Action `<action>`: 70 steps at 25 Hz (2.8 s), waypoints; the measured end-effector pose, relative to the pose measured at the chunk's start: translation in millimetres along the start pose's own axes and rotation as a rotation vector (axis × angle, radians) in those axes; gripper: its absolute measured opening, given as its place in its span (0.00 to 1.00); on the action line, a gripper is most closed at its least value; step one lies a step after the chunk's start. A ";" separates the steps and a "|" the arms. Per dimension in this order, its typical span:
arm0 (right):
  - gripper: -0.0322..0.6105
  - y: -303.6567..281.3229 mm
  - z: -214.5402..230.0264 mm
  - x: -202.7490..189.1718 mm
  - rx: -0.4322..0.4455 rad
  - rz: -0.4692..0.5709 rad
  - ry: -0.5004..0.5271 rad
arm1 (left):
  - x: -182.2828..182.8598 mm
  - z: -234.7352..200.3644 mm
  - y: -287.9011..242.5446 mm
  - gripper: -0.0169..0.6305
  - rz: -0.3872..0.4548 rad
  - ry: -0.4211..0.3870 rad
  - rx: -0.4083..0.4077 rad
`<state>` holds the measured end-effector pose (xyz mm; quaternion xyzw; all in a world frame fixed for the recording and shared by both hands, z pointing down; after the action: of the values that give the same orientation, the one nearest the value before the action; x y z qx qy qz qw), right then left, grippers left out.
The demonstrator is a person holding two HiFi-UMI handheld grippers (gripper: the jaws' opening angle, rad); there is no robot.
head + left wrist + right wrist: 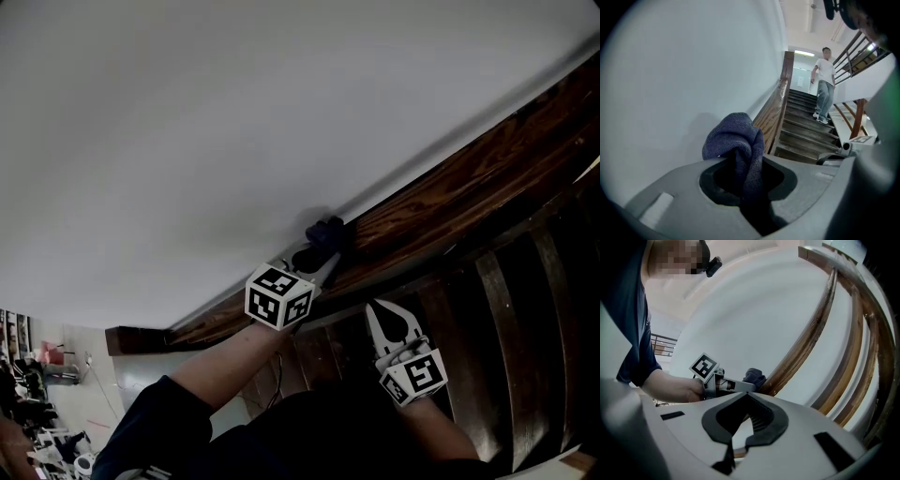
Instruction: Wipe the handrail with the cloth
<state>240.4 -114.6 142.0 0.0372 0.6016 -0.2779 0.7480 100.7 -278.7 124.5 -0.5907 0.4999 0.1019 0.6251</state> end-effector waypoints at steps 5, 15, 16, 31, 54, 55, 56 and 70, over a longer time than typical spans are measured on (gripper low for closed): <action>0.06 9.4 8.7 8.0 -0.030 0.030 -0.005 | 30.7 13.4 -9.4 0.15 0.009 -0.049 -0.028; 0.06 26.2 46.6 55.9 -0.092 0.122 0.016 | 100.2 56.6 -34.6 0.15 0.020 -0.166 -0.095; 0.06 27.6 49.2 59.8 -0.097 0.132 0.018 | 107.3 61.7 -37.0 0.15 0.021 -0.182 -0.101; 0.06 70.1 67.1 66.9 -0.196 0.214 -0.012 | 199.5 112.1 -72.1 0.15 0.038 -0.336 -0.160; 0.06 90.3 -10.3 89.4 -0.164 0.200 0.101 | 166.9 143.0 63.1 0.15 0.305 -0.337 -0.258; 0.06 91.4 -19.5 87.7 -0.154 0.188 0.110 | 155.4 142.2 74.3 0.15 0.316 -0.326 -0.255; 0.06 91.1 -28.9 85.3 -0.143 0.177 0.118 | 142.9 140.4 84.9 0.15 0.325 -0.316 -0.249; 0.06 69.6 -145.8 56.5 0.045 0.070 0.196 | -16.8 121.6 200.5 0.15 0.370 -0.137 -0.129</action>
<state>151.1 -20.1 30.7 0.1021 0.6639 -0.2603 0.6936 10.1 -112.4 -14.7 -0.5192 0.5488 0.2866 0.5892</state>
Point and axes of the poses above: the fingertips, and each gripper's own axes: y backward along the fingers, z to its right, x out of its top, the point moved 9 cm from there along y, backward along the fingers, and after that the axes turned 14 degrees about -z, right-handed, at the moved point
